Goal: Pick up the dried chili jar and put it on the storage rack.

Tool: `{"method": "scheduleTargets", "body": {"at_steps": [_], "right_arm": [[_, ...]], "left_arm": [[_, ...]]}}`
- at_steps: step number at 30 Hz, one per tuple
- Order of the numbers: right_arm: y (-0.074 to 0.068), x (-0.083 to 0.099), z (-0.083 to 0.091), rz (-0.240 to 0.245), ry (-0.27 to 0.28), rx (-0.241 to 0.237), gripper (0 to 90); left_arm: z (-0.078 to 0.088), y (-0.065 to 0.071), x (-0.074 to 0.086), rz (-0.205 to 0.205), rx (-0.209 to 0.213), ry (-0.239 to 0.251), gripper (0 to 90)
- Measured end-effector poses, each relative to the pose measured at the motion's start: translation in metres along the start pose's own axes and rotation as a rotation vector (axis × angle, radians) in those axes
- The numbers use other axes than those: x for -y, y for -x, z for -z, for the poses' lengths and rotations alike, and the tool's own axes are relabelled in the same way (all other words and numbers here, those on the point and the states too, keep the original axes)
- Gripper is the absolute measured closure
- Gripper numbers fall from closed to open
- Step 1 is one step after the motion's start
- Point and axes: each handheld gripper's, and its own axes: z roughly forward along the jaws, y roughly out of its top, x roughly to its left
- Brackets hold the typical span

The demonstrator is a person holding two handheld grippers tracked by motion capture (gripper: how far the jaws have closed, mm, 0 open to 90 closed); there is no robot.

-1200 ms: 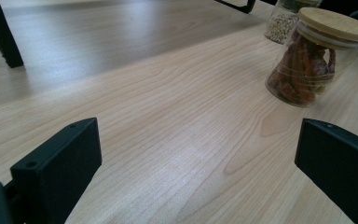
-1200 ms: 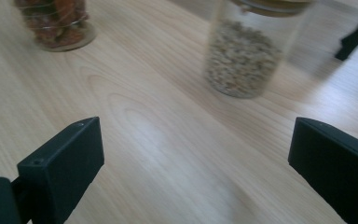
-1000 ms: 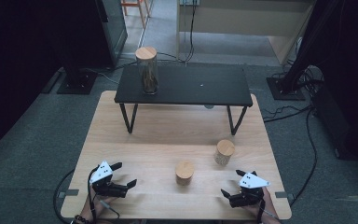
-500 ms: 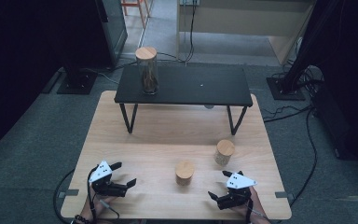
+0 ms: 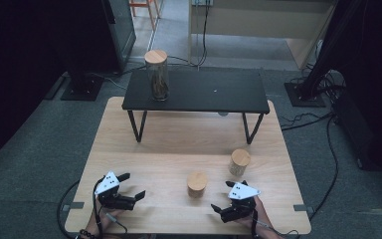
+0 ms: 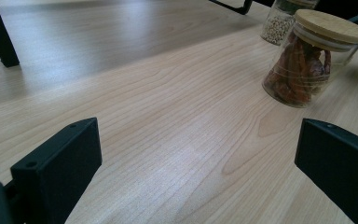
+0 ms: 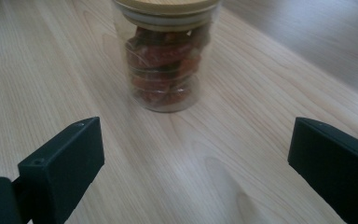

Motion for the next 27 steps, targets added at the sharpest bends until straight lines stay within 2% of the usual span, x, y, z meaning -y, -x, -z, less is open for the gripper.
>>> {"method": "scheduleTargets", "body": {"at_steps": [13,27], "right_arm": [[-0.011,-0.017,-0.026,0.021,-0.014,-0.032,3.4],[-0.01,-0.025,-0.038,0.006,-0.015,-0.039,3.5]], "left_arm": [[0.001,-0.001,0.001,0.009,-0.002,0.007,0.5],[0.001,0.001,0.001,-0.004,-0.005,0.005,0.5]]}}
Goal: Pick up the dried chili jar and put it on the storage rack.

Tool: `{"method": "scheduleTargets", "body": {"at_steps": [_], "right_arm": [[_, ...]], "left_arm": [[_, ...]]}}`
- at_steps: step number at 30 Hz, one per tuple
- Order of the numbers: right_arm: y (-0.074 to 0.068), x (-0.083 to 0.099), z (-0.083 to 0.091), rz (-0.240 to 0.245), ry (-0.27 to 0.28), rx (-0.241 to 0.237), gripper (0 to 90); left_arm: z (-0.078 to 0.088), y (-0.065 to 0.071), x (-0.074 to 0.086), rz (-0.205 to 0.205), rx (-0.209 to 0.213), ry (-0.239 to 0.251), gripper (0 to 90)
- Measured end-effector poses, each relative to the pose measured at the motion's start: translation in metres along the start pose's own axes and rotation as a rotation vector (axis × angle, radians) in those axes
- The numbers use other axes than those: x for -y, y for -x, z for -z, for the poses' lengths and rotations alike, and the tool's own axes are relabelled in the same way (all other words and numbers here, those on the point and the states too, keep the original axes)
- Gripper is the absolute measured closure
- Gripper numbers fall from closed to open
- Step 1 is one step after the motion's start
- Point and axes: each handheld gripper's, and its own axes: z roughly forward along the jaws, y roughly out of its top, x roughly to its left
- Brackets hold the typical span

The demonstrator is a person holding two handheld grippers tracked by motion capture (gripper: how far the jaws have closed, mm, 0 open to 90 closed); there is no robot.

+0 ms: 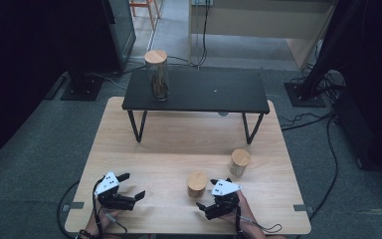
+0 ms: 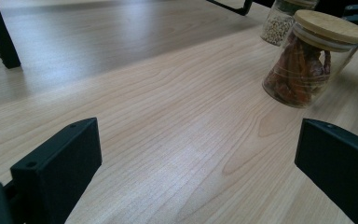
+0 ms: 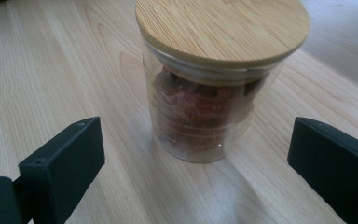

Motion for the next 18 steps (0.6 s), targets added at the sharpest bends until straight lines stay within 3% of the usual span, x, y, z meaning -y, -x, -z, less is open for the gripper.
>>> {"method": "scheduleTargets", "body": {"at_steps": [18], "right_arm": [[0.007,-0.011,-0.014,0.007,0.004,-0.023,3.5]], "left_arm": [[0.0,-0.001,-0.001,-0.004,0.007,-0.006,0.5]]}}
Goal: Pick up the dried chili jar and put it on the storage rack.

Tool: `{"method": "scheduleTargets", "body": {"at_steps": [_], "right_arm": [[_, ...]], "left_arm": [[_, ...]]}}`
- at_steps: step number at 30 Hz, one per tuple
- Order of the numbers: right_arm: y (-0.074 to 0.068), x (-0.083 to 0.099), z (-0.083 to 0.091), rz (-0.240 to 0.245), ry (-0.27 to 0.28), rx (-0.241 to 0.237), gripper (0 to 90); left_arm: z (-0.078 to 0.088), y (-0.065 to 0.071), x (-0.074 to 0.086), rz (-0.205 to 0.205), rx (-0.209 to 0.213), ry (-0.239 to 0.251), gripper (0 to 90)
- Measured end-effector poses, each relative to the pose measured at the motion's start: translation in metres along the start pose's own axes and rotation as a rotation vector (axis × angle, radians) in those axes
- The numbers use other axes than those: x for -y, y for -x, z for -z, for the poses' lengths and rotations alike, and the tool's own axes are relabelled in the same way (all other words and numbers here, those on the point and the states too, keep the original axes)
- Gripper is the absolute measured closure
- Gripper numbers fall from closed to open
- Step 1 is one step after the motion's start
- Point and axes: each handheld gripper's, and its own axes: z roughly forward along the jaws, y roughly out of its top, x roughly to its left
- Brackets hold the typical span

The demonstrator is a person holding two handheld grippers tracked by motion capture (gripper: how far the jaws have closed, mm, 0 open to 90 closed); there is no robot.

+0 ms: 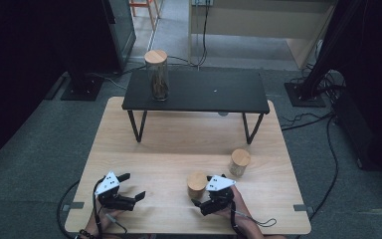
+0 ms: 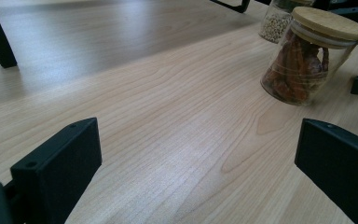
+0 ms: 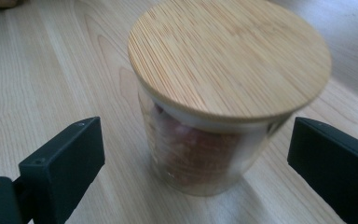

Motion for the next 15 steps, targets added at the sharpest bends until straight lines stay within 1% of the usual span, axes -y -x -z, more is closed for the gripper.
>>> {"method": "scheduleTargets", "body": {"at_steps": [4,7,12,15], "right_arm": [[0.0,-0.001,-0.002,0.003,0.01,-0.008,5.3],[0.0,-0.004,-0.003,0.015,0.013,-0.009,5.5],[0.002,-0.01,-0.005,0.022,0.009,-0.011,5.9],[0.002,-0.013,-0.007,0.028,0.011,-0.013,7.8]], "left_arm": [[0.0,0.0,0.0,0.001,-0.001,0.001,0.5],[0.0,0.0,0.0,0.001,0.0,-0.001,0.5],[0.0,0.0,-0.001,0.0,-0.001,-0.004,0.5],[-0.001,0.001,-0.001,-0.002,-0.002,-0.005,0.5]]}}
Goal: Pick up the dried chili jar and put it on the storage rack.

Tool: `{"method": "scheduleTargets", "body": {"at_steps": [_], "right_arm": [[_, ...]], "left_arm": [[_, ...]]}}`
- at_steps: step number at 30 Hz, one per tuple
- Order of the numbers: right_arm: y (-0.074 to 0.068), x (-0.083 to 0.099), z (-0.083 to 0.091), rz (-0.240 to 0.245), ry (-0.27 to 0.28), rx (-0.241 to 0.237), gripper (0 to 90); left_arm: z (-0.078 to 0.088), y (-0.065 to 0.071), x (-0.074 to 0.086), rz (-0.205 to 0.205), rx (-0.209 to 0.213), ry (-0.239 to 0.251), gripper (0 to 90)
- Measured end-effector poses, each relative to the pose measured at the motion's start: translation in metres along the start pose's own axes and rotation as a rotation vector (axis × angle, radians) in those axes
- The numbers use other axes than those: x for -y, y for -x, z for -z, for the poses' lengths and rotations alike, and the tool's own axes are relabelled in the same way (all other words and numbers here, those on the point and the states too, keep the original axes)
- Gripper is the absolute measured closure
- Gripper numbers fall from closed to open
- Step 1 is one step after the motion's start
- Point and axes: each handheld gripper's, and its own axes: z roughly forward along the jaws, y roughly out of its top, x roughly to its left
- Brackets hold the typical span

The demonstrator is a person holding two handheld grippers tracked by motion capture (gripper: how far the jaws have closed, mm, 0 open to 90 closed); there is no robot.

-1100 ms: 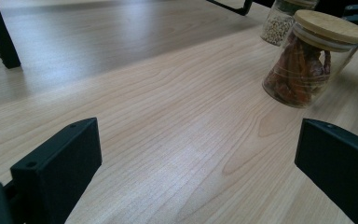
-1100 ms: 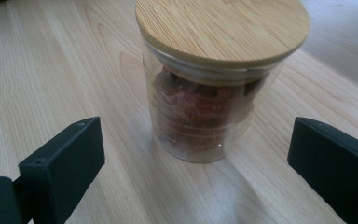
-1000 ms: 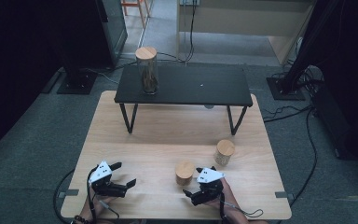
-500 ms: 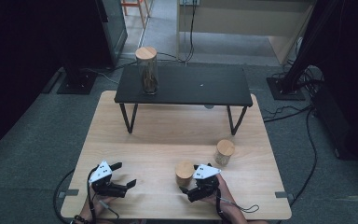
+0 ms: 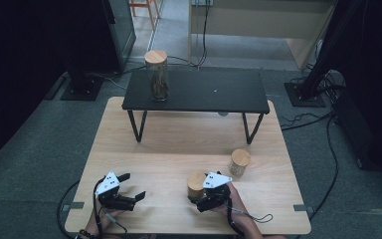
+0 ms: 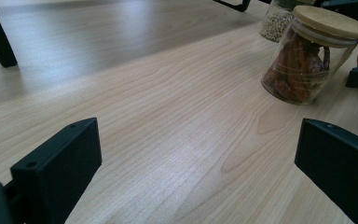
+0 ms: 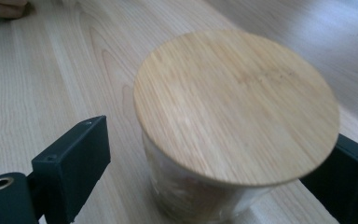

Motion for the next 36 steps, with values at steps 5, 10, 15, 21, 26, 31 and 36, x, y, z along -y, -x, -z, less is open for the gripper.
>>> {"method": "scheduleTargets", "body": {"at_steps": [5,10,15,21,26,31,36], "right_arm": [[-0.002,-0.004,-0.003,0.009,-0.004,0.007,12.7],[-0.003,-0.006,-0.004,0.008,-0.007,0.022,19.0],[-0.002,-0.008,-0.005,-0.001,-0.016,0.026,23.7],[-0.001,-0.008,-0.004,0.003,-0.014,0.02,24.8],[-0.001,-0.009,-0.002,-0.003,-0.019,0.022,25.2],[-0.002,-0.011,0.0,-0.004,-0.029,0.023,25.4],[-0.002,-0.012,0.004,-0.023,-0.027,0.029,25.4]], "left_arm": [[0.0,0.0,0.0,-0.002,0.0,0.0,0.5],[0.0,0.0,0.0,-0.001,0.0,-0.002,0.5],[0.0,0.001,0.0,-0.004,-0.002,-0.003,0.5],[0.0,0.0,-0.001,-0.004,-0.001,-0.005,0.5],[0.0,0.001,-0.001,-0.004,-0.004,-0.006,0.5],[-0.001,0.001,-0.001,-0.003,-0.005,-0.007,0.5],[-0.001,0.002,-0.001,-0.003,-0.005,-0.008,0.5]]}}
